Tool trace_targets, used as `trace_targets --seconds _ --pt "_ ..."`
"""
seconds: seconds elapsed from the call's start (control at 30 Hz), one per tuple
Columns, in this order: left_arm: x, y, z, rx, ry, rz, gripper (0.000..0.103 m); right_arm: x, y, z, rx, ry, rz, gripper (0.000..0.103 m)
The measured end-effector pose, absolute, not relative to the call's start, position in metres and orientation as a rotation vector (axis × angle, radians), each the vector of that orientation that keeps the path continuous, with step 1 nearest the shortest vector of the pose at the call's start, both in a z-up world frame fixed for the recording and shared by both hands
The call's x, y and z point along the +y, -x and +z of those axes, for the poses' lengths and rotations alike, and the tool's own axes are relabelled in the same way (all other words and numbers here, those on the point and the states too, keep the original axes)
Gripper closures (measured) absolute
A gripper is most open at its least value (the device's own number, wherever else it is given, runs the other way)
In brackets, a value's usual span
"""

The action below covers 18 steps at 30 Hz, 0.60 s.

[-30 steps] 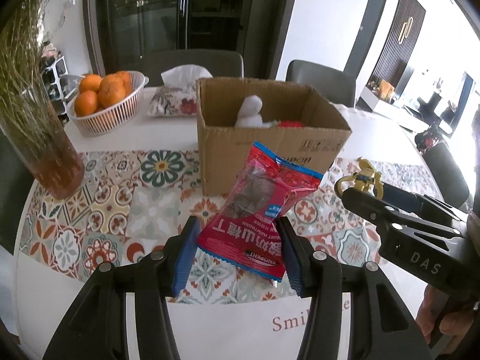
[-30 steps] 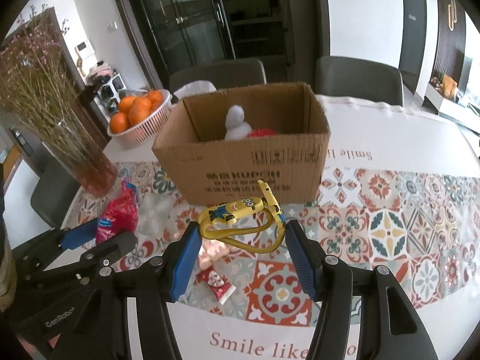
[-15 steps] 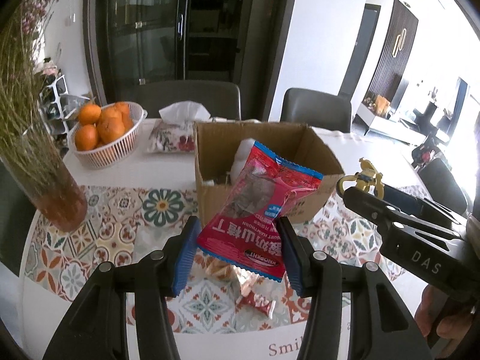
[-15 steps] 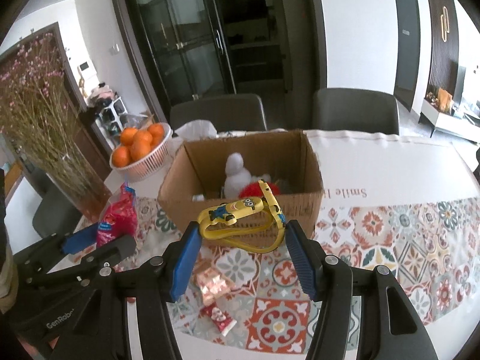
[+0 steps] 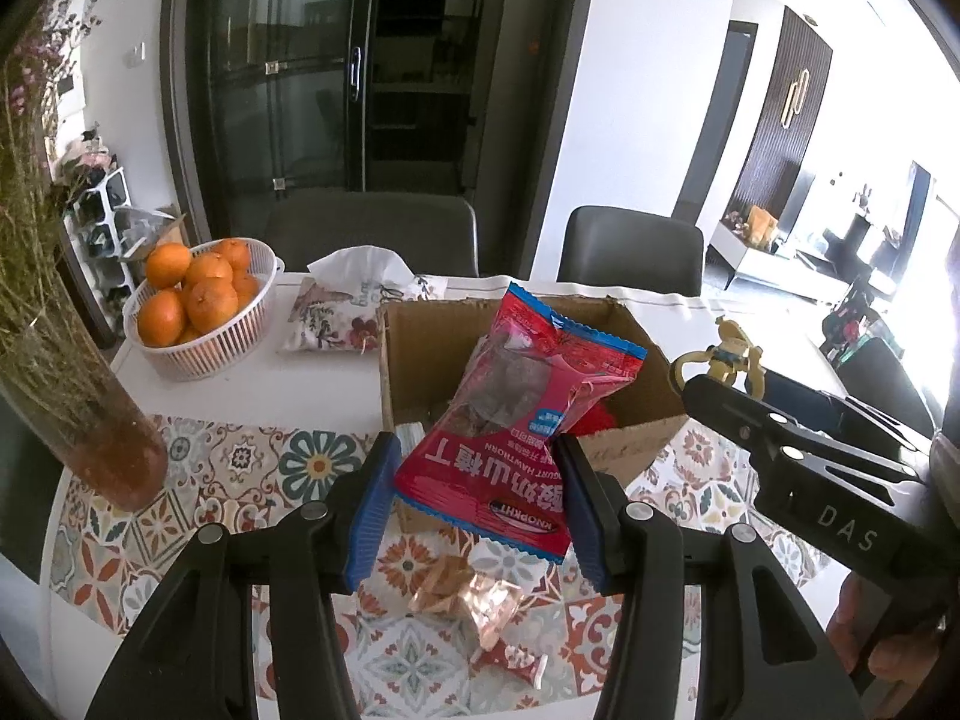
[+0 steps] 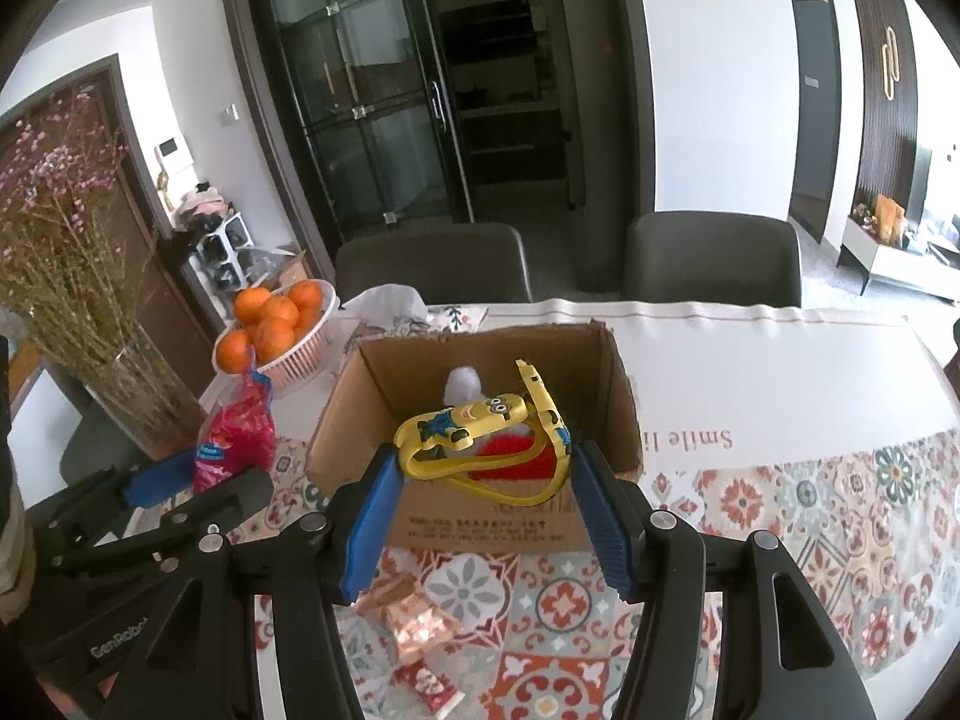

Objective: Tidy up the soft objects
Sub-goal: 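Lift the snack bag and yellow toy and carry both over the box, then open the left tool to drop the snack bag while the right tool releases the toy into the box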

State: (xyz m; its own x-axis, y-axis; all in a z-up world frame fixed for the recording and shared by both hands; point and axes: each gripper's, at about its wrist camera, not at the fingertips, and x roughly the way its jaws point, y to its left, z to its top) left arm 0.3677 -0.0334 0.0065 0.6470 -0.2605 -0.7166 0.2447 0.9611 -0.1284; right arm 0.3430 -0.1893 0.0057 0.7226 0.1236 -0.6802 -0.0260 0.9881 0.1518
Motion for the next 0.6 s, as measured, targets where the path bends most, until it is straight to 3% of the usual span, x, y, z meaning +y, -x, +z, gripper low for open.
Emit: trace_targets --seconds 0.6 --pt "-0.042 -0.434 -0.012 0.872 0.025 -0.282 0.051 -0.197 -0.409 0.000 0.790 -0.105 0.092 0.044"
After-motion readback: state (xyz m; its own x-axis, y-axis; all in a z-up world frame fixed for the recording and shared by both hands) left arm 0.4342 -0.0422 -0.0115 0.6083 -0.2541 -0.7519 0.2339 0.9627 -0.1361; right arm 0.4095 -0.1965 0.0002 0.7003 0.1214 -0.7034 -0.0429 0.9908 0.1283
